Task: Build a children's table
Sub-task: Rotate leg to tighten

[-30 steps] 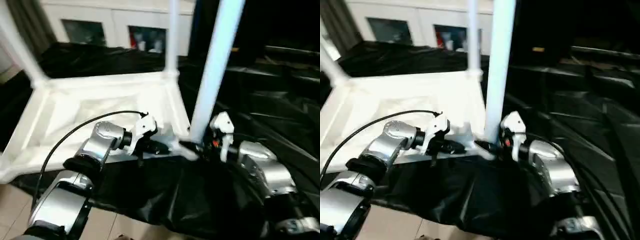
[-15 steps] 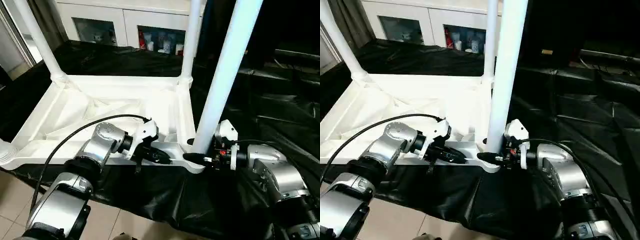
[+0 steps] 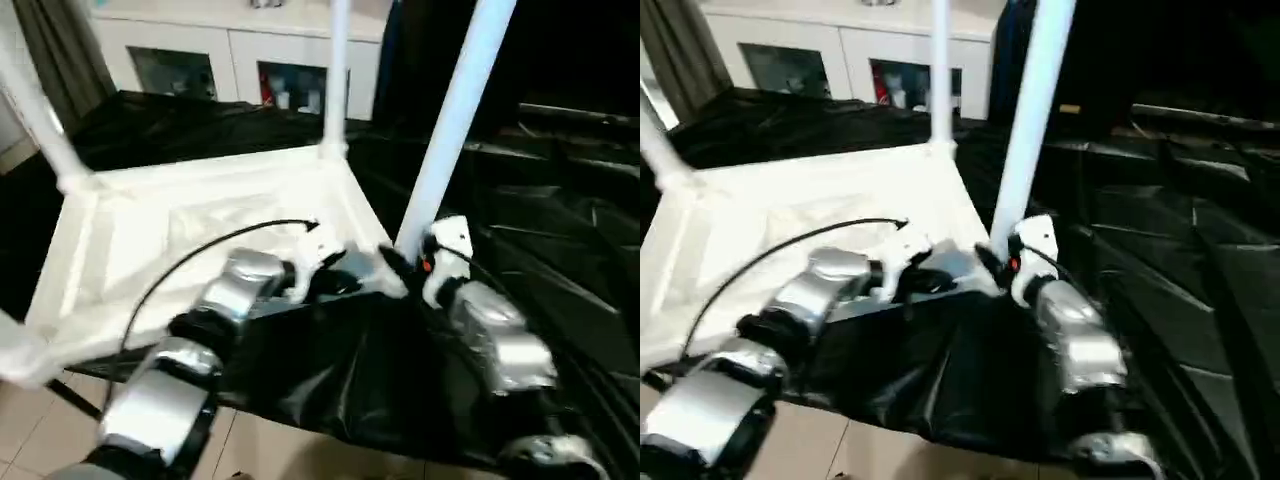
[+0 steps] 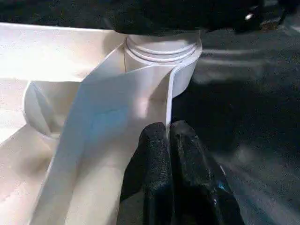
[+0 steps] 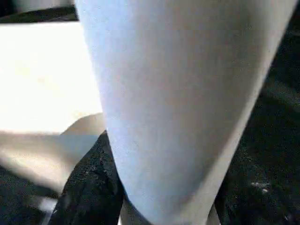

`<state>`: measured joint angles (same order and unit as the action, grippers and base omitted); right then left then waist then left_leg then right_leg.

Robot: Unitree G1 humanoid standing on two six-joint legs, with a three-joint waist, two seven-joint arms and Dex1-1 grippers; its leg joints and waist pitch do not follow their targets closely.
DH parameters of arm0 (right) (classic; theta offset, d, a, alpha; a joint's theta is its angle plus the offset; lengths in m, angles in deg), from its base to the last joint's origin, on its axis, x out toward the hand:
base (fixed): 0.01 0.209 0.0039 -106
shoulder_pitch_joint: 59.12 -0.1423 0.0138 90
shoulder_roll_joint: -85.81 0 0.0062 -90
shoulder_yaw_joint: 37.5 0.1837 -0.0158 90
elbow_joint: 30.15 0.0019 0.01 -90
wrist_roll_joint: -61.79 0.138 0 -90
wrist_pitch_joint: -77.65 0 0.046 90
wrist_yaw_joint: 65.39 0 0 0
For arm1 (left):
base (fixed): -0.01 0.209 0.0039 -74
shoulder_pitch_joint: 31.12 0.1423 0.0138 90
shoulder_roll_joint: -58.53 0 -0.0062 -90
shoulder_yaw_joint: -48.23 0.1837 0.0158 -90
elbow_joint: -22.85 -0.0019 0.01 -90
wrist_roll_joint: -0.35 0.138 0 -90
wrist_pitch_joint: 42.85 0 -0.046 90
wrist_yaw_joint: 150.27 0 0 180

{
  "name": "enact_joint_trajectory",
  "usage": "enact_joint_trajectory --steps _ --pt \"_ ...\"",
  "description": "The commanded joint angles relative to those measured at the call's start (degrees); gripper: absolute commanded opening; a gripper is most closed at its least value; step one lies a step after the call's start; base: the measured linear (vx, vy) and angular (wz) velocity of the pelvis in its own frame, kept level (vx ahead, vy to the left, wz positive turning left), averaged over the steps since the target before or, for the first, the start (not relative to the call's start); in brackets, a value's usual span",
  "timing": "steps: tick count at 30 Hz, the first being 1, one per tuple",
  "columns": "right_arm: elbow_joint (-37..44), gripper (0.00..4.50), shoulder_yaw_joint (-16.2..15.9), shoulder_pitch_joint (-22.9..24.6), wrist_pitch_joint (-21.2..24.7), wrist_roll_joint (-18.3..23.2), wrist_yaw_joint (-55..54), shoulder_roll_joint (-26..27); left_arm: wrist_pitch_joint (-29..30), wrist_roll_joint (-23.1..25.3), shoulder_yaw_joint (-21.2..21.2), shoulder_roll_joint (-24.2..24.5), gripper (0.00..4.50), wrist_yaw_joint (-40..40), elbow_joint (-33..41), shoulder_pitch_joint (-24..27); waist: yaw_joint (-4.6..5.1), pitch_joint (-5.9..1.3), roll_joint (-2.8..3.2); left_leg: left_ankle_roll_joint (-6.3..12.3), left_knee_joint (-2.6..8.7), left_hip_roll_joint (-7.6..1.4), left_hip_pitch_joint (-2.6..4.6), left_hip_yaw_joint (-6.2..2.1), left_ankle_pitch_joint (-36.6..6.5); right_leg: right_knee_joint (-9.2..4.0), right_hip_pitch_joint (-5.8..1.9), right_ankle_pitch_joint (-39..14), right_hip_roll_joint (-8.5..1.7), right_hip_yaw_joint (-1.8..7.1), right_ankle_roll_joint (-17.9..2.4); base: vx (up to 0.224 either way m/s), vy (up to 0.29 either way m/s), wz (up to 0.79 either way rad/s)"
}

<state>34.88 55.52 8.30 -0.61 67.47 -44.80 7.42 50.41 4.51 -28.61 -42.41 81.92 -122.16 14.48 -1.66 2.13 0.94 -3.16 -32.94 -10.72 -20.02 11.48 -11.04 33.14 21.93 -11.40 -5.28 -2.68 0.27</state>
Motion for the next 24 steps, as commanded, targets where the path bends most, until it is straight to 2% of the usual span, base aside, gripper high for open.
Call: enact_joint_trajectory --steps 1,2,3,4,5,6,7,8,9,10,11,14,15,16,17,18,19,20,21,24 --pt "-4.9 2.01 -3.0 1.7 2.6 1.5 -1.4 5.0 0.7 -0.8 -1.3 -3.3 0.00 -5.3 -0.1 -1.0 0.28 -2.10 -0.04 -1.33 5.12 -2.31 0.64 -2.05 -22.6 -5.43 -0.88 -26.0 -3.22 1.70 -8.3 0.000 0.000 0.00" --pt "-5.0 2.01 -3.7 1.5 2.2 0.9 -1.6 5.7 0.9 -0.7 -1.0 -3.9 0.00 -4.8 0.2 -0.8 0.23 -2.12 0.34 -1.34 5.15 -2.31 0.60 -2.03 -22.6 -5.41 -0.83 -25.2 -3.22 1.77 -8.4 0.000 0.000 0.00" --pt "-4.9 2.01 -4.4 1.3 1.7 0.2 -1.7 6.2 0.7 -0.6 -0.6 -4.5 0.00 -4.3 0.3 -0.6 0.24 -2.09 0.28 -1.32 5.17 -2.27 0.74 -1.93 -23.2 -5.45 -0.67 -24.0 -3.05 1.84 -8.6 0.000 0.000 0.00" --pt "-4.8 2.01 -5.4 1.1 0.8 -1.3 -1.6 6.3 0.5 -0.6 -0.1 -4.9 0.00 -3.7 0.1 -0.5 0.26 -2.07 0.66 -1.29 5.16 -2.21 0.82 -1.92 -23.8 -5.37 -0.62 -23.1 -2.99 1.94 -8.9 0.000 0.000 0.00" --pt "-4.8 2.01 -5.6 1.0 0.5 -1.7 -1.7 6.2 0.4 -0.6 0.0 -4.9 0.00 -3.5 0.0 -0.5 0.34 -2.12 0.27 -1.05 5.10 -2.16 0.79 -1.80 -23.9 -5.40 -0.67 -22.4 -2.97 2.01 -9.2 0.000 0.000 0.00" --pt "-4.7 2.01 -5.8 0.9 0.1 -2.1 -1.6 6.0 0.4 -0.5 0.1 -4.8 0.00 -3.5 0.0 -0.5 0.30 -2.17 0.28 -0.93 5.10 -2.19 0.75 -1.82 -23.6 -5.32 -0.73 -22.0 -3.01 2.05 -9.4 0.000 0.000 0.00" --pt "-4.7 2.01 -6.4 0.6 -1.1 -3.0 -1.3 5.3 0.2 -0.4 0.2 -4.7 0.00 -3.5 -0.1 -0.5 0.34 -2.15 0.62 -0.93 5.11 -2.22 0.78 -1.76 -23.6 -5.32 -0.69 -21.0 -2.95 2.07 -9.7 0.000 0.000 0.00" --pt "-4.7 2.01 -6.3 0.5 -2.1 -2.8 -0.2 5.0 0.0 -0.4 0.3 -4.5 0.00 -3.1 -0.2 -0.6 0.42 -2.18 0.51 -0.89 5.09 -2.19 0.65 -1.77 -23.4 -5.21 -0.80 -20.5 -2.95 2.07 -9.8 0.000 0.000 0.00" --pt "-4.7 2.55 -6.3 0.5 -2.1 -2.8 -0.2 5.0 0.0 -0.4 0.3 -4.5 0.00 -3.1 -0.2 -0.6 0.37 -2.19 0.48 -0.59 5.07 -2.16 0.61 -1.72 -23.0 -5.17 -0.90 -20.2 -2.97 2.08 -10.0 0.000 0.000 0.00" --pt "-4.6 2.69 -6.4 0.3 -3.2 -2.2 2.0 4.4 -0.3 -0.3 0.3 -4.1 0.00 -2.6 -0.5 -0.6 0.37 -2.25 0.43 -0.20 4.96 -2.16 0.67 -1.63 -22.7 -5.16 -0.90 -20.0 -3.02 2.11 -10.2 0.000 0.000 0.00" --pt "-3.8 2.69 -6.7 0.2 -3.8 -0.9 6.6 3.0 -0.9 -0.3 0.3 -3.1 0.00 -0.7 -0.7 -0.7 0.38 -2.23 0.20 0.43 4.91 -2.14 0.59 -1.57 -22.2 -5.19 -0.97 -20.1 -3.01 2.12 -10.4 0.000 0.000 0.00" --pt "-2.5 2.98 -7.7 0.4 -3.9 -1.1 10.1 1.0 -1.0 -0.6 0.5 -1.9 0.00 2.1 0.0 -0.3 0.34 -2.34 0.25 1.46 4.82 -2.27 0.25 -1.48 -19.6 -4.89 -1.30 -17.8 -3.06 2.17 -11.2 0.000 0.000 0.00" --pt "-1.3 2.98 -8.6 0.6 -3.7 -0.9 13.3 -0.6 -0.6 -0.6 0.9 -1.0 0.00 4.5 0.4 -0.1 0.44 -2.35 -0.17 1.67 4.77 -2.25 0.21 -1.39 -19.1 -4.94 -1.31 -17.7 -3.03 2.17 -11.2 0.000 0.000 0.00" --pt "-0.6 2.98 -9.1 0.8 -3.7 -0.9 15.6 -1.7 -0.2 -0.7 1.2 -0.4 0.00 6.3 0.7 0.0 0.33 -2.46 -0.03 2.17 4.67 -2.23 0.09 -1.43 -18.0 -4.72 -1.60 -16.9 -3.05 2.12 -11.5 0.000 0.000 0.00" --pt "0.3 2.98 -9.7 1.1 -4.0 -0.8 18.5 -3.2 -0.4 -0.6 1.7 0.4 0.00 8.3 1.1 0.3 0.51 -2.48 -0.50 2.86 4.60 -2.12 -0.30 -1.37 -16.8 -4.68 -1.84 -16.8 -3.14 2.10 -11.4 0.000 0.000 0.00" --pt "0.3 2.98 -9.7 1.1 -4.0 -0.8 18.5 -3.2 -0.4 -0.6 1.7 0.4 0.00 8.3 1.1 0.3 0.40 -2.48 -0.27 3.08 4.64 -2.19 -0.32 -1.47 -16.2 -4.66 -1.92 -17.1 -3.28 2.05 -11.4 0.000 0.000 0.00" --pt "2.2 2.98 -10.6 1.9 -4.0 0.6 25.2 -6.4 -0.8 -0.3 2.4 2.1 0.00 11.2 1.4 0.6 0.39 -2.66 -0.63 3.86 4.33 -2.21 -0.30 -1.35 -14.5 -4.47 -1.92 -15.9 -3.37 2.11 -11.8 0.000 0.000 0.00" --pt "2.3 2.98 -10.6 1.9 -4.0 0.6 25.5 -6.5 -0.8 -0.3 2.4 2.2 0.00 11.3 1.4 0.6 0.22 -2.71 -0.49 4.29 4.31 -2.35 -0.27 -1.41 -13.8 -4.37 -2.11 -14.8 -3.40 2.08 -12.2 0.000 0.000 0.00" --pt "3.4 2.98 -10.7 2.5 -4.2 2.0 30.4 -8.8 -1.3 -0.3 2.5 3.5 0.00 13.3 1.6 0.7 0.27 -2.84 -0.43 5.60 4.01 -2.44 -0.35 -1.19 -11.2 -3.85 -2.16 -9.5 -3.25 2.07 -13.9 0.055 -0.014 0.01" --pt "4.8 2.98 -10.8 3.1 -4.2 3.8 37.1 -12.5 -1.0 -0.1 3.2 6.2 0.00 17.9 2.7 1.3 -0.11 -3.07 -0.25 7.04 3.65 -2.63 -0.41 -1.03 -7.8 -2.93 -2.40 -2.5 -3.02 1.82 -16.3 0.035 -0.006 0.00"
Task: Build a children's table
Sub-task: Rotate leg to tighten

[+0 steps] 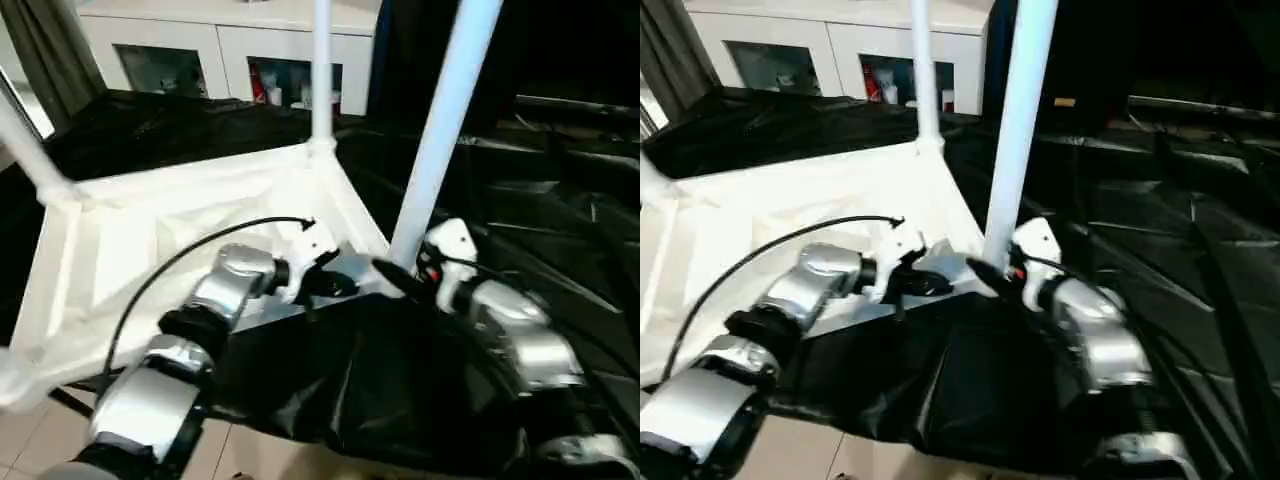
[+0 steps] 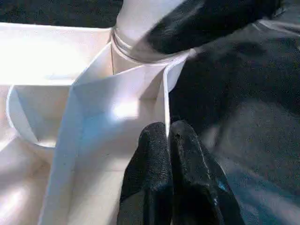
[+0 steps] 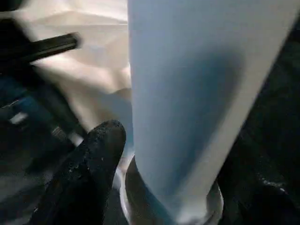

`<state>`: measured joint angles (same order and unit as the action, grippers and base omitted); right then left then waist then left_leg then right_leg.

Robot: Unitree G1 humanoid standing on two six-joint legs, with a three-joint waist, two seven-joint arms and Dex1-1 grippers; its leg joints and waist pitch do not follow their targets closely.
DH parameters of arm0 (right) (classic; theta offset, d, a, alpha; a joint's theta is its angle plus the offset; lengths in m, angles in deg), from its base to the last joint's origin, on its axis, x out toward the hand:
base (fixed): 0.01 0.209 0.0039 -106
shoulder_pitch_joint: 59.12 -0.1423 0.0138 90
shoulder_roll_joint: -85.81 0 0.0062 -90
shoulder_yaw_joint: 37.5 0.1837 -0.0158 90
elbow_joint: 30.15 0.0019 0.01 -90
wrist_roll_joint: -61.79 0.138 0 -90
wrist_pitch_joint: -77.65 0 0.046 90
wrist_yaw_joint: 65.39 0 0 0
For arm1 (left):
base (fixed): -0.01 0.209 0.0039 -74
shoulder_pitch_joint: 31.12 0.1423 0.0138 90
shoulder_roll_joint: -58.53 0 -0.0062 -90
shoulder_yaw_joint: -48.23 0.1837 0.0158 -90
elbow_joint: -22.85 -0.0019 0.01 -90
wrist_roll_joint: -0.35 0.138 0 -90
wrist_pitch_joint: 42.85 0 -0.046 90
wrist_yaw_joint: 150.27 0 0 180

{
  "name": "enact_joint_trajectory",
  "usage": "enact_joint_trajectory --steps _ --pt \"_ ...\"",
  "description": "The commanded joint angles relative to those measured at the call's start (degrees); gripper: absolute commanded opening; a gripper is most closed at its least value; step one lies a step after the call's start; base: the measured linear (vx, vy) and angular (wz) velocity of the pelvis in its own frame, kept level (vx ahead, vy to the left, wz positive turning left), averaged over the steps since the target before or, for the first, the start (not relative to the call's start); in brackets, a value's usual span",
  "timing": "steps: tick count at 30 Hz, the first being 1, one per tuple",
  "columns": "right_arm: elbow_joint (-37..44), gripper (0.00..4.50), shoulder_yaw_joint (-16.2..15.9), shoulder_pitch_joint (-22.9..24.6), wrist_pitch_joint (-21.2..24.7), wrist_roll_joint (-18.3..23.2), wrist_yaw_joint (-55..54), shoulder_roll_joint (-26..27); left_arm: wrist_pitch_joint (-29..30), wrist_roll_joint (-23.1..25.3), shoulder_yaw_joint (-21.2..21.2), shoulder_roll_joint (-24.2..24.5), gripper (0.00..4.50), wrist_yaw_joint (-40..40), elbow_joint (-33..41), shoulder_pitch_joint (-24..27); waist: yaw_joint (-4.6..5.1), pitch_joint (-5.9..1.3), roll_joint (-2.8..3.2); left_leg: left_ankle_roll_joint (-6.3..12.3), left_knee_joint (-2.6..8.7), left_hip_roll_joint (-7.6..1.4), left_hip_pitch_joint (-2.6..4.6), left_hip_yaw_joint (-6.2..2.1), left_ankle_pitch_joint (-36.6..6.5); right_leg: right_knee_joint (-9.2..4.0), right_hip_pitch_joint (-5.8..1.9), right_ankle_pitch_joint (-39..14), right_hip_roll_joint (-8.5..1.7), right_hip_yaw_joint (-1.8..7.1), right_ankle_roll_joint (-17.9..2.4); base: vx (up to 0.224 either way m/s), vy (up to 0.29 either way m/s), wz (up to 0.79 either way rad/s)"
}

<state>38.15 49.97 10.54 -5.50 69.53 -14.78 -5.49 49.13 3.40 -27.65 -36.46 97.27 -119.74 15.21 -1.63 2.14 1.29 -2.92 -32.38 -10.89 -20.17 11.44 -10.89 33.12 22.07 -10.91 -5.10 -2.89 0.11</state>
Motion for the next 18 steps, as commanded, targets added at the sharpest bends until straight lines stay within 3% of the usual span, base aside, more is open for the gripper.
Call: enact_joint_trajectory --steps 1,3,5,6,7,11,14,15,18 --pt "1.8 2.98 -5.3 1.1 0.7 2.2 8.9 -0.8 0.7 0.9 2.4 1.1 0.00 4.2 0.8 0.9 -0.79 -3.23 -1.40 8.13 2.78 -2.57 -0.14 -0.74 -5.6 -2.16 -2.61 0.4 -3.23 1.99 -17.2 0.000 0.000 0.00" --pt "2.2 2.98 -5.3 1.3 1.3 3.2 11.5 -2.4 1.1 1.0 2.8 2.4 0.00 6.2 1.4 1.2 -0.97 -3.39 -1.17 8.69 2.58 -2.62 0.10 -0.60 -4.7 -1.92 -2.51 2.4 -3.15 1.94 -17.9 0.000 0.000 0.00" --pt "2.5 2.98 -5.1 1.4 1.5 3.6 13.0 -3.3 1.3 1.1 3.1 3.3 0.00 7.5 1.8 1.4 -1.24 -3.27 -2.13 9.54 2.46 -2.67 -0.07 -0.44 -4.0 -1.77 -2.36 3.1 -3.17 1.83 -18.3 0.000 0.000 0.00" --pt "2.6 2.98 -4.9 1.4 1.9 4.1 13.9 -3.6 1.3 1.1 3.1 3.6 0.00 7.8 1.9 1.4 -1.40 -3.24 -2.00 9.32 2.49 -2.67 -0.14 -0.52 -4.2 -1.68 -2.46 2.4 -3.25 1.83 -18.2 0.000 0.000 0.00" --pt "2.9 2.98 -4.6 1.4 2.4 4.8 15.0 -4.0 1.5 0.9 3.0 4.0 0.00 8.2 2.2 1.5 -1.49 -3.18 -2.38 8.90 2.47 -2.69 -0.15 -0.43 -5.0 -1.87 -2.31 0.6 -3.23 1.87 -17.9 0.000 0.000 0.00" --pt "2.8 2.74 -4.8 1.4 3.4 5.9 17.6 -4.5 2.0 0.5 3.0 4.6 0.00 9.3 3.4 2.0 -2.06 -2.74 -2.49 5.87 2.86 -2.88 0.05 -0.53 -8.7 -2.29 -1.93 -5.3 -3.28 2.06 -16.9 0.000 0.000 0.00" --pt "2.1 2.44 -5.7 1.5 2.8 5.6 18.3 -4.5 2.4 0.4 3.0 4.8 0.00 9.9 4.3 2.5 -2.09 -2.67 -2.77 4.65 2.92 -2.79 0.00 -0.55 -10.1 -2.40 -1.88 -6.8 -3.30 2.17 -16.2 0.000 0.000 0.00" --pt "1.8 2.29 -6.1 1.5 2.6 5.4 18.4 -4.5 2.7 0.3 3.1 4.9 0.00 10.1 4.7 2.7 -2.14 -2.71 -2.39 4.19 2.94 -2.73 0.02 -0.65 -9.9 -2.42 -1.92 -7.2 -3.39 2.22 -15.9 0.000 0.000 0.00" --pt "1.8 2.11 -6.5 1.8 2.5 5.0 18.0 -4.2 2.9 0.3 3.3 5.0 0.00 10.3 5.3 3.0 -2.00 -2.79 -2.46 4.05 2.89 -2.67 0.07 -0.61 -9.7 -2.38 -1.93 -6.0 -3.25 2.22 -16.0 0.000 0.000 0.00"
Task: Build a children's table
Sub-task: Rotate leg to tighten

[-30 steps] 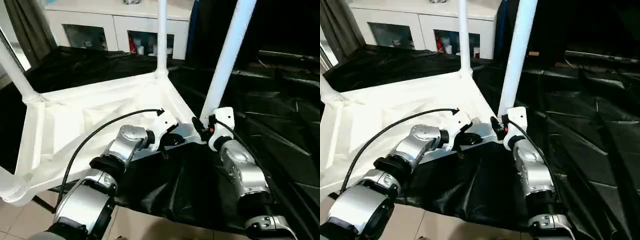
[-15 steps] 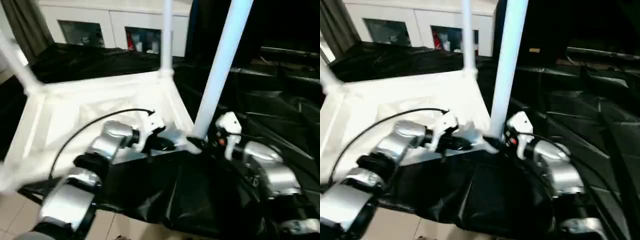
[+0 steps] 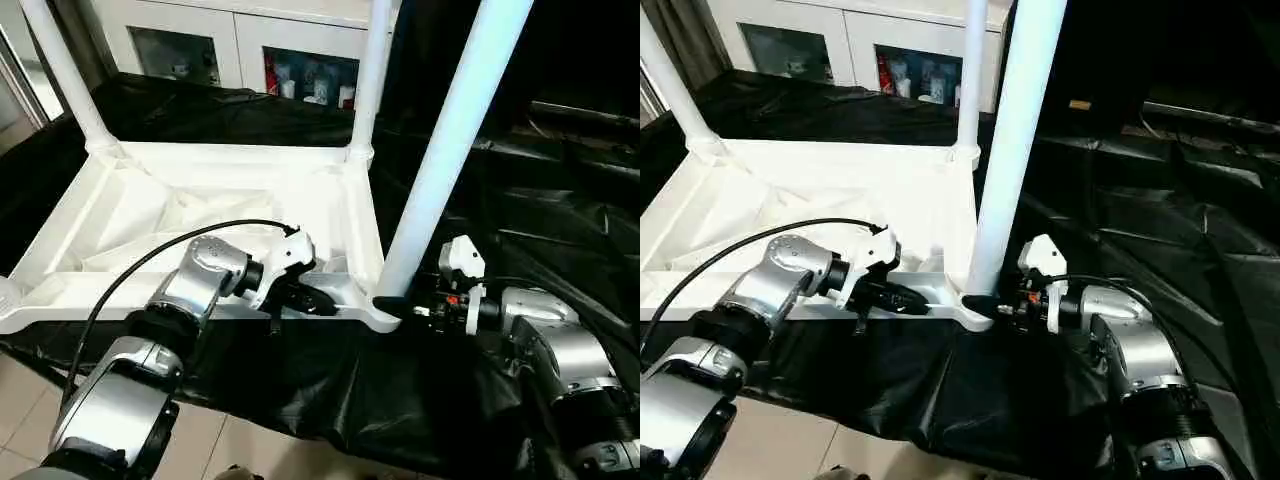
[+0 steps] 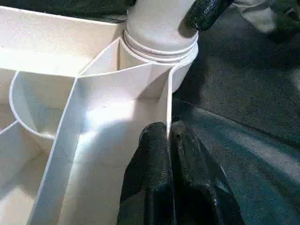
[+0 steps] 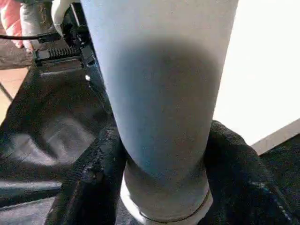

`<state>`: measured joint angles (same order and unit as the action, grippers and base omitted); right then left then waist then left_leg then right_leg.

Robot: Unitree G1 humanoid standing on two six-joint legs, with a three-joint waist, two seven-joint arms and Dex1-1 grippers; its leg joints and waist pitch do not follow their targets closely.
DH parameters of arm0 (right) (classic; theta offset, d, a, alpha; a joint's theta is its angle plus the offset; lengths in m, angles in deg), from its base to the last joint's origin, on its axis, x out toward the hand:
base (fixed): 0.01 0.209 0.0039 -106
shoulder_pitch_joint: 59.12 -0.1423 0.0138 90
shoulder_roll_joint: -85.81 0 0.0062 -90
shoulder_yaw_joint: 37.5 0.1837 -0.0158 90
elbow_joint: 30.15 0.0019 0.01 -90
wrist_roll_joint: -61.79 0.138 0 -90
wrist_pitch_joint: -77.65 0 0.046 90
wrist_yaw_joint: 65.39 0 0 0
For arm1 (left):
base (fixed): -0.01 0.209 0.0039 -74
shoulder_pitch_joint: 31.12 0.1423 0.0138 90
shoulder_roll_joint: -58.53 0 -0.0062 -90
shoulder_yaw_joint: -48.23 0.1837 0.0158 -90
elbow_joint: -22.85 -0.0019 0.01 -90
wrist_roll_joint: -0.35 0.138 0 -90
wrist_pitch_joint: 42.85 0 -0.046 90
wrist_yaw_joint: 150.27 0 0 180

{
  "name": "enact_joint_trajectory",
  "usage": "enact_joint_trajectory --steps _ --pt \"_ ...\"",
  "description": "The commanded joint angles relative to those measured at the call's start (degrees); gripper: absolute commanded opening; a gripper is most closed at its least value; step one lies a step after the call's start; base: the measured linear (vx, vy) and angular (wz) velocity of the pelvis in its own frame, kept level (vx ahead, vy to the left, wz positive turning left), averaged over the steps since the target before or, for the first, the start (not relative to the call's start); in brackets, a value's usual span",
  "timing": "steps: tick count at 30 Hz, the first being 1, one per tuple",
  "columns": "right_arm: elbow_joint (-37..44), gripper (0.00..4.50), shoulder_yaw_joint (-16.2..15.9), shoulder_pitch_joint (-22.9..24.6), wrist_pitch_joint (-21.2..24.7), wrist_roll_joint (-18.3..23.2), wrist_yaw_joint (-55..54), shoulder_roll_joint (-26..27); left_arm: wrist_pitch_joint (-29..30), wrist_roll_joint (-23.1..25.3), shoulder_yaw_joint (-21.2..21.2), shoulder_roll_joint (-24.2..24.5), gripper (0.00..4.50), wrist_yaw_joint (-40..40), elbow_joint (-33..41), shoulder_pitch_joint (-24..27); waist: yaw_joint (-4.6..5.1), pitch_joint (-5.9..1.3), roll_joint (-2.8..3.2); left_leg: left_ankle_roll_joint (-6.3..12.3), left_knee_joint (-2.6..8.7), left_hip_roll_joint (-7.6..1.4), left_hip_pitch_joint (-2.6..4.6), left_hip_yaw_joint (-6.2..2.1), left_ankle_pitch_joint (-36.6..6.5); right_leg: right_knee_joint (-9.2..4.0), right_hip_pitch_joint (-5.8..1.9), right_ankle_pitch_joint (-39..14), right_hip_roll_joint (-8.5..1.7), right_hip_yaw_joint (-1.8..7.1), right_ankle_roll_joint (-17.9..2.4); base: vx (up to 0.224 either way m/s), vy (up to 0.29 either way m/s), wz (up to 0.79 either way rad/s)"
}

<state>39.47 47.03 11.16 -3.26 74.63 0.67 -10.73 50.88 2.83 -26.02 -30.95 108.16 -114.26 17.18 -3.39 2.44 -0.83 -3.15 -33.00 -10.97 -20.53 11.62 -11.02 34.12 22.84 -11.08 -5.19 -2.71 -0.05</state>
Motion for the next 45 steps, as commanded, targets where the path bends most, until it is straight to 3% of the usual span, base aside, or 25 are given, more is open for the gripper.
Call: enact_joint_trajectory --steps 1,2,4,6,7,9,11,13,18,19,21,24,27,28,29,30,33,34,36,38,40,41,42,43,45 --pt "0.7 2.11 -3.5 1.3 0.3 -0.1 2.3 1.2 1.0 0.9 1.6 -0.5 0.00 -0.9 -0.3 0.9 -0.27 -3.18 -0.27 4.32 3.47 -2.57 0.39 -0.82 -9.1 -3.25 -2.80 -4.9 -3.17 2.04 -16.0 0.000 0.000 0.00" --pt "1.2 2.06 -3.4 1.8 0.6 -0.1 1.8 1.4 0.6 1.3 1.5 -0.8 0.00 -1.9 -0.9 0.5 -0.32 -3.25 0.50 4.39 3.37 -2.52 0.48 -0.82 -8.6 -3.16 -2.76 -3.1 -3.07 2.04 -16.4 0.000 0.000 0.00" --pt "1.6 2.03 -3.3 2.1 0.8 0.0 1.5 1.5 0.4 1.5 1.5 -0.9 0.00 -2.5 -1.3 0.3 -0.33 -3.34 0.10 4.77 3.30 -2.48 0.39 -0.81 -8.0 -2.92 -2.96 -0.9 -2.98 1.97 -17.0 0.000 0.000 0.00" --pt "2.4 2.00 -2.1 3.9 1.4 0.0 -2.6 2.6 -0.3 1.9 0.7 -2.3 0.00 -7.0 -2.7 -0.6 -0.29 -3.21 0.34 4.69 3.36 -2.50 0.42 -0.82 -8.7 -3.12 -2.91 -1.0 -2.99 1.96 -17.1 0.000 0.000 0.00" --pt "2.2 2.00 -1.5 4.4 1.9 -0.4 -5.3 3.4 -0.5 2.1 0.3 -3.0 0.00 -9.0 -3.2 -0.9 -0.26 -3.13 0.25 4.47 3.42 -2.47 0.47 -0.80 -9.5 -3.29 -2.81 -2.2 -3.00 1.97 -16.9 0.000 0.000 0.00" --pt "1.8 1.98 -0.8 4.8 2.4 -1.1 -8.8 4.5 -0.7 2.2 -0.2 -3.9 0.00 -11.5 -3.7 -1.2 0.01 -2.78 0.13 3.03 3.84 -2.42 0.78 -0.92 -13.8 -4.15 -2.56 -9.9 -3.08 2.00 -15.5 0.000 0.000 0.00" --pt "0.4 1.98 0.6 5.5 3.0 -2.8 -17.1 7.8 -0.4 2.1 -1.2 -6.4 0.00 -16.7 -4.7 -1.9 0.34 -2.21 0.26 0.41 4.29 -2.37 1.48 -1.26 -19.8 -5.46 -1.85 -21.9 -3.27 2.07 -12.2 0.000 0.000 0.00" --pt "0.3 1.97 0.9 6.0 3.5 -3.4 -20.4 9.5 -0.3 2.0 -1.5 -7.7 0.00 -18.7 -5.1 -2.1 0.80 -2.18 0.34 -0.76 4.52 -2.27 1.65 -1.63 -22.4 -6.04 -1.61 -26.9 -3.22 2.02 -9.9 -0.026 0.006 0.01" --pt "-1.4 1.97 3.0 6.0 4.2 -5.5 -35.8 18.1 0.5 2.0 -1.3 -13.3 0.00 -24.5 -4.8 -1.6 1.86 -2.25 0.31 -1.16 5.08 -2.28 1.38 -2.22 -24.3 -6.51 -1.58 -28.3 -3.32 1.74 -8.0 0.000 0.000 0.00" --pt "-1.4 1.97 3.0 6.0 4.2 -5.5 -35.8 18.1 0.5 2.0 -1.3 -13.3 0.00 -24.5 -4.8 -1.6 2.07 -2.19 0.30 -1.20 5.14 -2.28 1.33 -2.25 -24.6 -6.61 -1.37 -28.4 -3.31 1.77 -7.8 0.000 0.000 0.00" --pt "-4.7 1.97 4.5 3.4 3.1 -6.3 -44.7 23.0 0.6 2.4 -0.2 -16.1 0.00 -25.6 -3.4 -0.3 2.32 -2.07 -0.06 -1.41 5.17 -2.23 1.57 -2.35 -26.2 -6.97 -0.89 -30.5 -3.37 1.76 -7.0 0.000 0.000 0.00" --pt "-5.2 1.97 3.5 2.6 2.0 -7.0 -44.4 23.8 0.6 2.6 0.2 -16.6 0.00 -25.4 -2.9 0.3 2.55 -2.09 -0.14 -1.31 5.32 -2.14 1.33 -2.65 -27.0 -7.10 -1.12 -31.9 -3.44 1.66 -5.8 0.000 0.000 0.00" --pt "-5.2 1.97 3.0 2.1 0.5 -6.7 -42.3 23.8 0.6 2.8 0.6 -16.3 0.00 -24.7 -2.4 0.6 2.81 -2.06 -0.17 -0.58 5.34 -2.10 1.25 -2.60 -27.1 -7.24 -0.99 -30.9 -3.46 1.79 -6.0 0.000 0.000 0.00" --pt "-5.0 2.52 3.0 2.1 0.3 -6.4 -41.3 23.7 0.6 2.9 0.7 -16.0 0.00 -24.5 -2.3 0.6 2.88 -2.06 -0.16 -0.40 5.30 -2.11 1.34 -2.52 -27.1 -7.24 -0.85 -30.4 -3.42 1.87 -6.2 0.000 0.000 0.00" --pt "-4.7 2.52 3.1 2.1 0.5 -5.8 -39.9 23.5 0.6 2.9 0.6 -15.6 0.00 -24.3 -2.3 0.5 2.94 -2.07 -0.18 -0.15 5.33 -2.09 1.17 -2.51 -26.8 -7.17 -1.00 -29.9 -3.43 1.91 -6.5 0.000 0.000 0.00" --pt "-3.9 2.73 2.4 2.1 0.5 -5.7 -37.3 22.2 0.4 3.1 0.6 -14.4 0.00 -23.4 -2.2 0.4 2.86 -2.06 -0.26 0.14 5.38 -2.15 1.05 -2.54 -26.5 -7.07 -1.10 -29.4 -3.47 1.91 -6.7 0.000 0.000 0.00" --pt "-2.1 2.73 0.5 2.2 1.0 -5.4 -29.0 17.2 0.2 3.4 1.1 -11.1 0.00 -18.9 -1.7 0.5 2.68 -2.19 -0.07 0.69 5.34 -2.21 0.91 -2.43 -25.4 -6.79 -1.46 -26.7 -3.40 1.99 -7.5 0.000 0.000 0.00" --pt "-1.8 2.73 0.1 2.2 0.8 -5.1 -26.5 15.7 0.1 3.4 1.3 -10.3 0.00 -17.6 -1.4 0.6 2.62 -2.26 -0.27 1.27 5.28 -2.23 0.65 -2.24 -23.9 -6.59 -1.69 -24.3 -3.40 2.14 -8.2 0.000 0.000 0.00" --pt "-1.3 2.73 -0.3 2.2 0.6 -4.6 -23.3 13.7 0.1 3.3 1.3 -9.5 0.00 -16.2 -1.2 0.7 2.70 -2.53 -0.06 1.68 5.20 -2.32 0.28 -2.09 -20.6 -5.96 -2.12 -19.6 -3.51 2.23 -9.9 0.000 0.000 0.00" --pt "0.0 2.73 -0.9 2.3 -0.3 -3.6 -15.3 8.6 -0.5 2.9 2.0 -7.0 0.00 -11.2 -0.5 1.2 2.63 -2.69 0.08 2.67 4.77 -2.23 0.47 -1.64 -18.5 -5.61 -2.35 -14.4 -3.21 2.22 -12.2 0.033 -0.013 0.01" --pt "0.0 2.73 -1.0 2.3 -0.4 -3.6 -15.1 8.4 -0.5 2.9 2.0 -6.9 0.00 -11.0 -0.5 1.2 2.47 -2.80 0.12 3.76 4.44 -2.24 0.41 -1.46 -16.8 -5.20 -2.41 -12.1 -3.34 2.33 -13.7 0.060 -0.029 0.05" --pt "1.2 2.73 -1.0 2.4 -0.2 -2.7 -10.7 5.7 -0.8 2.0 2.6 -5.1 0.00 -6.1 0.8 1.9 2.28 -3.11 1.30 3.84 4.27 -2.33 0.62 -1.47 -14.7 -4.87 -2.69 -8.7 -3.36 2.23 -14.9 0.064 -0.034 0.04" --pt "1.8 2.73 -0.9 2.5 0.0 -2.3 -9.0 4.6 -1.0 1.6 3.0 -4.3 0.00 -3.9 1.6 2.3 2.30 -3.28 1.25 4.13 4.10 -2.39 0.53 -1.44 -13.0 -4.46 -2.95 -5.3 -3.23 2.17 -15.7 0.076 -0.027 0.01" --pt "1.8 2.73 -0.9 2.5 0.0 -2.3 -9.0 4.6 -1.0 1.6 3.0 -4.3 0.00 -3.9 1.6 2.3 2.25 -3.48 0.80 5.47 3.71 -2.27 0.23 -1.29 -9.7 -3.58 -3.30 1.4 -2.95 2.07 -17.3 0.068 -0.015 0.00" --pt "2.6 2.73 -1.4 2.5 0.4 -1.8 -5.1 2.0 -0.9 0.7 3.6 -2.5 0.00 1.0 3.1 3.2 1.72 -3.74 0.98 7.75 3.29 -2.17 0.25 -1.09 -6.0 -2.90 -3.62 7.2 -2.99 1.96 -18.9 0.034 -0.007 0.00"
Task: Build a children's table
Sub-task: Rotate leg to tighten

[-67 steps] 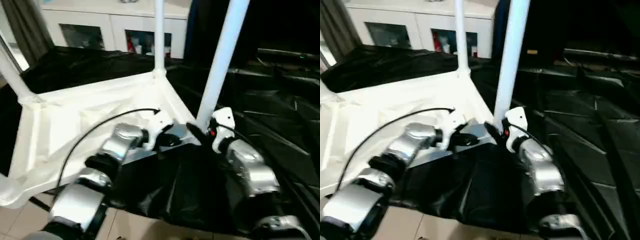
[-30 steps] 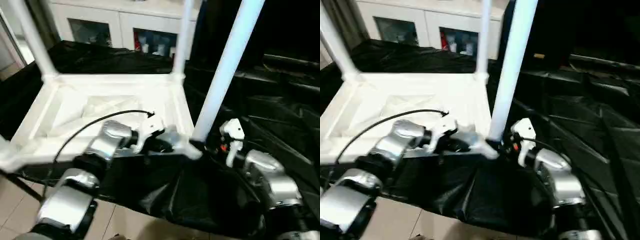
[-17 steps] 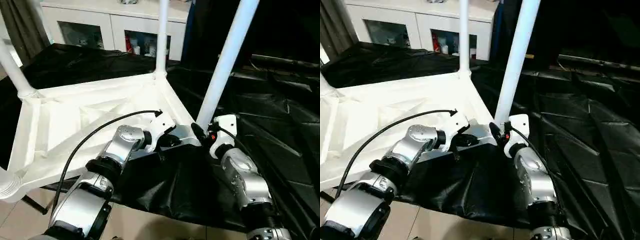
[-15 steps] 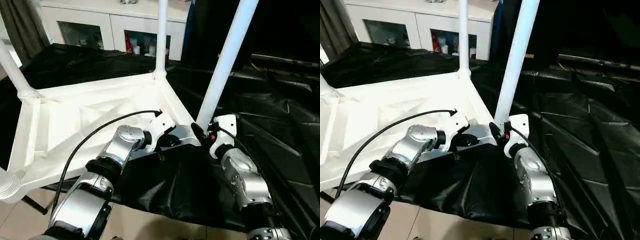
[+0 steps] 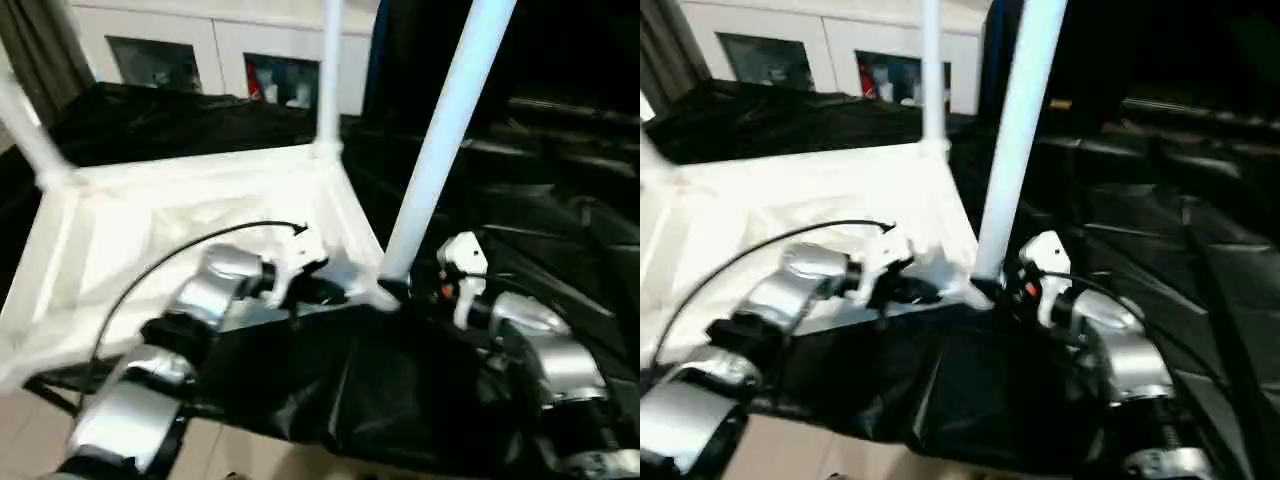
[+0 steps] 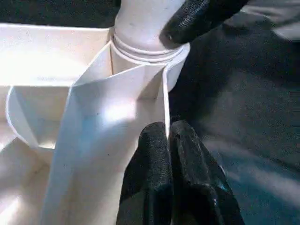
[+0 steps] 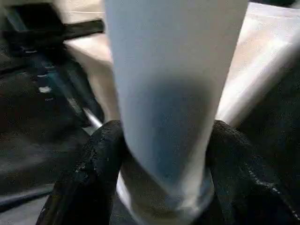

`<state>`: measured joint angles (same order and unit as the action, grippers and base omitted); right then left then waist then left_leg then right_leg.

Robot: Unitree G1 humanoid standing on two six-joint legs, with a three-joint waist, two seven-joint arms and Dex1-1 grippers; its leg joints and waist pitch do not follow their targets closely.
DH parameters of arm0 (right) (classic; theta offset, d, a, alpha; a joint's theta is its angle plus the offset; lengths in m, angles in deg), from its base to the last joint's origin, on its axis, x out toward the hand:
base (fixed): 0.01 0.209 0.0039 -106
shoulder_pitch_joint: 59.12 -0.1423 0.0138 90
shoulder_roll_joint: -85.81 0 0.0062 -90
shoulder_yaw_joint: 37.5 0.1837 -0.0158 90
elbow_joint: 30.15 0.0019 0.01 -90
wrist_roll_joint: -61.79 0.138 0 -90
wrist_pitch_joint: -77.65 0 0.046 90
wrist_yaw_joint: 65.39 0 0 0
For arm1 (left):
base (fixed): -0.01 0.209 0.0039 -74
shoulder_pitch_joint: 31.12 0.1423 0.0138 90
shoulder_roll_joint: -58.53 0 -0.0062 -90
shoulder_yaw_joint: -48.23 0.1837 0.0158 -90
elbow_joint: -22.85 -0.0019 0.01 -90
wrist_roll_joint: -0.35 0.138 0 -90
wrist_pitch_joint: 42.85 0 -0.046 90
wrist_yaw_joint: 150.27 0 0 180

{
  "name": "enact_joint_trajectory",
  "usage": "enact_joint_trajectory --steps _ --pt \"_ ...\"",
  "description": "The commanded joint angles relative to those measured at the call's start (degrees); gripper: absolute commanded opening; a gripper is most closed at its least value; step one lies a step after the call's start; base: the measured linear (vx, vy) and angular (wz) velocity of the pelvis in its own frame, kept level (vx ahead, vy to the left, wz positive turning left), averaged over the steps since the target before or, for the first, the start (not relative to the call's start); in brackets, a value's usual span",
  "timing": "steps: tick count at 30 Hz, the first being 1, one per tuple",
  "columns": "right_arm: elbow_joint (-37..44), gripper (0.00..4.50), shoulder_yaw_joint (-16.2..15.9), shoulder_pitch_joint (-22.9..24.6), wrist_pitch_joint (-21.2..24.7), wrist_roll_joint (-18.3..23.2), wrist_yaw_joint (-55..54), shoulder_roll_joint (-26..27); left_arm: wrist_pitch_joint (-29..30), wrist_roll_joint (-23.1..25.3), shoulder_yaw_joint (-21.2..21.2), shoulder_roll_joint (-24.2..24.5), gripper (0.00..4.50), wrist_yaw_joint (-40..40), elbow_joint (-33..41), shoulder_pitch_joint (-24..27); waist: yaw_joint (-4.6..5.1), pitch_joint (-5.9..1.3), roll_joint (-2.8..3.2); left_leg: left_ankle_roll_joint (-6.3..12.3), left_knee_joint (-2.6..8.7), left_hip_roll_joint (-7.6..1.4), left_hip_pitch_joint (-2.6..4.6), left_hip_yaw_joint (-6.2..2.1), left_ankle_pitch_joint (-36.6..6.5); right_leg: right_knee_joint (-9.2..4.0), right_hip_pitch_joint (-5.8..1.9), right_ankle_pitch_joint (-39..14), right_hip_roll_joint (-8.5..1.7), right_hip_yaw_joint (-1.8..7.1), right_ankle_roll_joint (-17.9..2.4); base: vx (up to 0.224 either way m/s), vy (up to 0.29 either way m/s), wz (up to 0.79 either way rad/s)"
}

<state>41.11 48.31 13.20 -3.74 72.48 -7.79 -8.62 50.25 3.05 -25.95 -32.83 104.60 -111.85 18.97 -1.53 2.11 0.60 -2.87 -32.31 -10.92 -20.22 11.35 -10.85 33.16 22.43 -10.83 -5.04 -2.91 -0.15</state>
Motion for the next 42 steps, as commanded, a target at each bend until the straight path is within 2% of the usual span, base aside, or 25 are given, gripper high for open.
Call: enact_joint_trajectory --steps 1,2,4,6,9,13,19,21,24,25,26,27,28,29,30,31,32,34,35,36,37,38,40,41,42 --pt "1.1 2.73 -3.0 0.4 1.0 0.3 4.9 -0.9 0.2 0.3 3.7 0.0 0.00 6.1 1.1 1.7 -0.75 -3.48 -0.09 8.50 2.36 -2.35 0.00 -0.60 -4.3 -1.63 -3.11 9.1 -3.00 2.00 -19.3 0.000 0.000 0.00" --pt "1.3 2.73 -3.1 0.4 1.1 0.5 5.6 -1.2 0.5 0.3 3.8 0.3 0.00 6.8 1.4 1.7 -1.24 -3.65 0.02 9.16 2.12 -2.45 0.08 -0.53 -2.9 -1.32 -3.02 10.8 -2.94 1.93 -19.5 0.000 0.000 0.00" --pt "1.4 2.73 -3.6 0.4 1.0 0.4 6.4 -1.6 1.0 0.2 3.9 0.7 0.00 7.4 1.6 1.7 -1.50 -3.66 0.06 9.52 2.02 -2.47 -0.08 -0.55 -2.3 -1.19 -2.98 11.1 -2.98 1.86 -19.6 0.000 0.000 0.00" --pt "1.0 2.73 -4.5 0.1 0.8 0.4 7.8 -2.0 1.3 0.3 4.1 1.4 0.00 8.3 1.8 1.4 -2.05 -3.24 -0.01 7.76 2.45 -2.67 0.05 -0.57 -6.1 -1.81 -2.70 3.5 -3.05 1.69 -18.7 0.000 0.000 0.00" --pt "0.8 2.57 -4.8 0.1 1.1 0.7 8.4 -1.9 1.2 0.3 3.8 1.6 0.00 7.9 1.7 1.3 -2.13 -2.91 0.01 4.88 2.90 -2.75 0.23 -0.61 -10.7 -2.47 -2.50 -3.9 -3.10 1.81 -17.3 0.000 0.000 0.00" --pt "0.8 2.35 -5.2 0.2 1.5 1.4 9.4 -1.7 1.5 -0.2 3.4 2.2 0.00 7.7 2.5 1.3 -2.10 -2.76 -0.07 3.16 3.04 -2.67 0.13 -0.71 -12.7 -2.79 -2.37 -8.4 -3.25 1.98 -15.7 0.000 0.000 0.00" --pt "1.4 2.16 -5.1 1.2 2.3 1.9 8.0 -0.7 1.8 0.6 2.3 1.2 0.00 2.6 1.3 0.6 -2.14 -2.91 -0.18 3.19 2.92 -2.49 -0.03 -0.77 -11.4 -2.70 -2.42 -7.3 -3.24 2.02 -15.2 0.000 0.000 0.00" --pt "0.5 2.14 -4.3 1.8 2.9 1.0 3.6 0.9 1.6 0.8 1.3 0.0 0.00 -1.8 0.1 0.0 -2.12 -2.75 0.06 2.96 3.00 -2.42 0.01 -0.79 -12.1 -2.90 -2.24 -8.6 -3.26 2.04 -14.9 0.000 0.000 0.00" --pt "-0.7 2.08 -3.1 1.9 2.8 0.1 -1.7 3.2 1.8 0.7 0.4 -1.2 0.00 -5.0 -0.6 -0.4 -1.91 -2.48 -0.06 1.64 3.36 -2.39 0.33 -0.92 -15.6 -3.63 -1.94 -14.9 -3.39 2.12 -13.5 0.000 0.000 0.00" --pt "-3.4 2.06 -1.7 1.6 3.7 -2.4 -11.8 7.1 2.1 0.9 -0.7 -3.8 0.00 -10.6 -2.2 -1.1 -1.60 -2.32 0.33 0.62 3.53 -2.29 0.41 -0.96 -17.1 -4.02 -1.70 -17.6 -3.31 2.15 -12.6 0.000 0.000 0.00" --pt "-3.8 2.04 -1.6 1.6 3.8 -2.8 -13.2 7.7 2.2 0.9 -0.8 -4.2 0.00 -11.4 -2.4 -1.2 -1.35 -2.18 0.18 -0.61 3.71 -2.10 0.56 -1.25 -19.0 -4.32 -1.62 -21.5 -3.33 2.00 -11.3 0.000 0.000 0.00" --pt "-4.8 2.04 -1.1 1.4 4.5 -3.8 -18.4 10.3 2.3 1.2 -1.1 -5.9 0.00 -14.7 -3.4 -1.7 -1.14 -2.11 0.03 -0.89 3.84 -2.02 0.47 -1.39 -19.5 -4.48 -1.75 -23.5 -3.34 1.95 -10.4 0.000 0.000 0.00" --pt "-4.8 2.03 -1.1 1.4 4.5 -3.8 -18.4 10.3 2.3 1.2 -1.1 -5.9 0.00 -14.7 -3.4 -1.7 -0.97 -2.04 1.07 -1.51 3.94 -2.07 0.56 -1.60 -20.1 -4.41 -1.64 -24.4 -3.38 1.99 -10.1 0.000 0.000 0.00" --pt "-5.3 2.02 -0.8 1.2 4.9 -4.2 -21.6 12.2 2.5 1.3 -1.3 -7.2 0.00 -16.9 -4.0 -1.9 -0.34 -1.95 0.48 -1.67 4.08 -1.98 0.83 -1.71 -22.8 -5.04 -1.46 -27.0 -3.20 1.89 -8.8 0.000 0.000 0.00" --pt "-6.1 2.01 0.0 0.8 5.4 -4.6 -25.7 14.5 2.9 1.3 -1.4 -8.6 0.00 -18.6 -4.3 -2.1 -0.06 -1.97 1.23 -1.57 4.09 -1.91 1.15 -1.78 -24.2 -5.31 -1.24 -27.9 -3.26 1.91 -8.5 0.000 0.000 0.00" --pt "-6.7 2.00 0.7 0.3 6.1 -4.6 -29.3 16.6 3.2 1.3 -1.4 -9.9 0.00 -20.1 -4.5 -2.2 0.25 -1.89 1.00 -1.50 4.14 -1.91 1.10 -1.72 -24.7 -5.55 -1.12 -28.3 -3.16 1.90 -8.4 0.000 0.000 0.00" --pt "-6.8 2.00 0.7 0.1 6.2 -4.6 -30.2 17.3 3.3 1.3 -1.4 -10.4 0.00 -20.5 -4.5 -2.2 0.40 -1.99 1.22 -1.71 4.18 -1.90 1.14 -1.83 -24.7 -5.49 -1.11 -28.1 -3.19 1.85 -8.4 0.000 0.000 0.00" --pt "-7.0 2.00 0.6 -0.6 6.6 -5.0 -33.8 20.3 3.7 1.0 -1.3 -12.7 0.00 -22.1 -4.6 -2.3 0.72 -2.10 1.10 -1.83 4.40 -1.87 0.92 -2.02 -24.8 -5.57 -1.32 -27.8 -3.12 1.66 -7.9 0.000 0.000 0.00" --pt "-6.8 2.00 0.0 -0.9 6.3 -5.8 -34.3 21.2 3.6 1.0 -1.3 -13.5 0.00 -22.5 -4.8 -2.4 0.98 -2.02 1.06 -1.66 4.37 -1.83 1.19 -1.99 -26.0 -5.86 -0.96 -28.1 -3.01 1.63 -7.5 0.000 0.000 0.00" --pt "-6.7 2.00 -0.2 -1.0 5.8 -6.3 -34.3 21.6 3.4 0.9 -1.3 -13.8 0.00 -22.4 -5.0 -2.5 1.14 -2.01 1.56 -1.66 4.37 -1.80 1.25 -2.04 -26.6 -5.85 -0.92 -28.1 -3.02 1.67 -7.6 0.000 0.000 0.00" --pt "-6.7 2.00 -0.6 -1.1 5.2 -6.6 -34.3 21.8 3.1 1.0 -1.4 -13.9 0.00 -22.4 -5.3 -2.5 1.46 -1.96 1.28 -1.44 4.42 -1.76 1.08 -2.05 -27.4 -6.03 -0.96 -28.3 -2.93 1.60 -7.3 0.000 0.000 0.00" --pt "-6.6 2.00 -0.8 -1.2 4.8 -6.7 -34.2 21.7 2.9 1.1 -1.4 -13.9 0.00 -22.4 -5.5 -2.6 1.55 -1.98 1.66 -1.45 4.45 -1.73 1.08 -2.11 -27.7 -5.99 -0.95 -28.3 -2.94 1.60 -7.3 0.000 0.000 0.00" --pt "-6.1 2.00 -0.9 -1.5 3.5 -6.0 -32.1 21.1 2.1 1.4 -1.3 -13.3 0.00 -21.5 -6.1 -2.9 1.64 -2.00 1.15 -0.74 4.39 -1.64 1.01 -2.06 -27.8 -6.17 -0.92 -28.8 -3.02 1.70 -7.0 0.000 0.000 0.00" --pt "-5.7 2.35 -0.8 -1.5 3.4 -5.6 -30.9 20.9 1.9 1.4 -1.3 -12.9 0.00 -21.2 -6.0 -2.9 1.58 -2.04 1.18 -0.43 4.38 -1.69 0.97 -2.04 -27.1 -6.14 -0.89 -28.7 -3.10 1.79 -7.2 0.000 0.000 0.00" --pt "-5.4 2.56 -0.6 -1.4 3.5 -5.0 -29.4 20.3 1.8 1.4 -1.2 -12.4 0.00 -20.2 -5.8 -2.8 1.59 -2.03 0.68 -0.17 4.39 -1.71 0.81 -2.01 -26.8 -6.14 -0.96 -28.7 -3.09 1.77 -7.2 0.000 0.000 0.00"
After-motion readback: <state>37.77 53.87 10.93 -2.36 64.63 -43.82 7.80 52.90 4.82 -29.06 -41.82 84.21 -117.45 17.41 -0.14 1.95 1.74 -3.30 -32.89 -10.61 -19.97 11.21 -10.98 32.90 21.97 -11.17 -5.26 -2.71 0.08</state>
